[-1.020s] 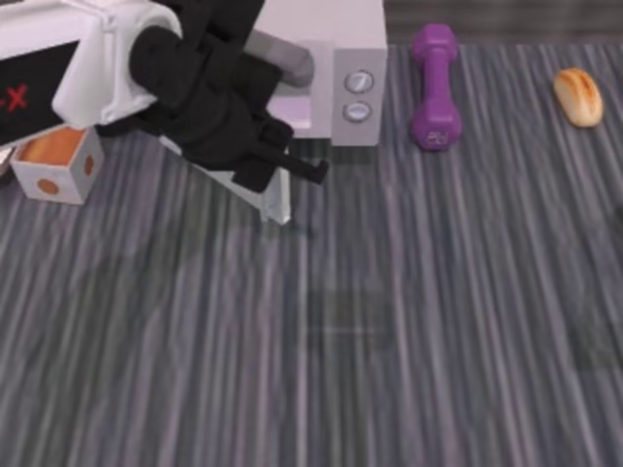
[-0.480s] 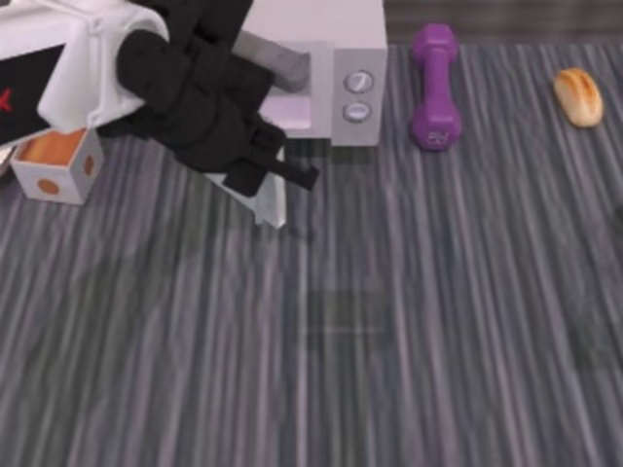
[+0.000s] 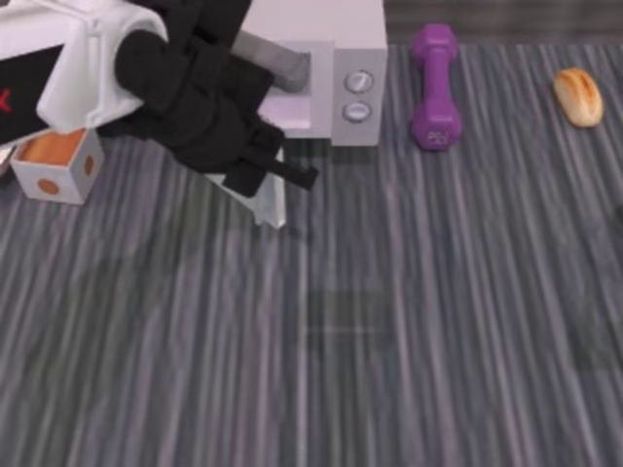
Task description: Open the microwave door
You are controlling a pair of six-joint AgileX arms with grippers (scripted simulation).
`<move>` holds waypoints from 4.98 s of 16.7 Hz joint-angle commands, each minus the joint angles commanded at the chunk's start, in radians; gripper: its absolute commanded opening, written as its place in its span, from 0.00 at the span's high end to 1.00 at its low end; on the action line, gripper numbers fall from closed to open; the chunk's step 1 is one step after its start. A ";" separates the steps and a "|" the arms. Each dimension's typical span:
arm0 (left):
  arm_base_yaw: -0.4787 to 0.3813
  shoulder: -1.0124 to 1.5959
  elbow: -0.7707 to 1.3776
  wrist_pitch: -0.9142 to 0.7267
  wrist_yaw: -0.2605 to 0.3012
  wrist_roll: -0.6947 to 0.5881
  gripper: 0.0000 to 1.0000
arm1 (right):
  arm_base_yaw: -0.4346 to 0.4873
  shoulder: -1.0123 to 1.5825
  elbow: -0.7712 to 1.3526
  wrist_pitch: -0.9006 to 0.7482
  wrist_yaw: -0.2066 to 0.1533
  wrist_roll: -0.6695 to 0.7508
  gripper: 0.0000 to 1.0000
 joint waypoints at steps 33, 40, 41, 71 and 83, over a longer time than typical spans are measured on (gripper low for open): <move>0.060 -0.060 -0.068 -0.008 0.092 0.160 1.00 | 0.000 0.000 0.000 0.000 0.000 0.000 0.00; 0.060 -0.060 -0.068 -0.008 0.092 0.160 1.00 | 0.000 0.000 0.000 0.000 0.000 0.000 0.00; 0.060 -0.060 -0.068 -0.008 0.092 0.160 1.00 | 0.000 0.000 0.000 0.000 0.000 0.000 0.00; 0.133 -0.101 -0.110 -0.043 0.188 0.341 1.00 | 0.000 0.000 0.000 0.000 0.000 0.000 0.00; 0.132 -0.098 -0.112 -0.044 0.193 0.343 1.00 | 0.000 0.000 0.000 0.000 0.000 0.000 0.00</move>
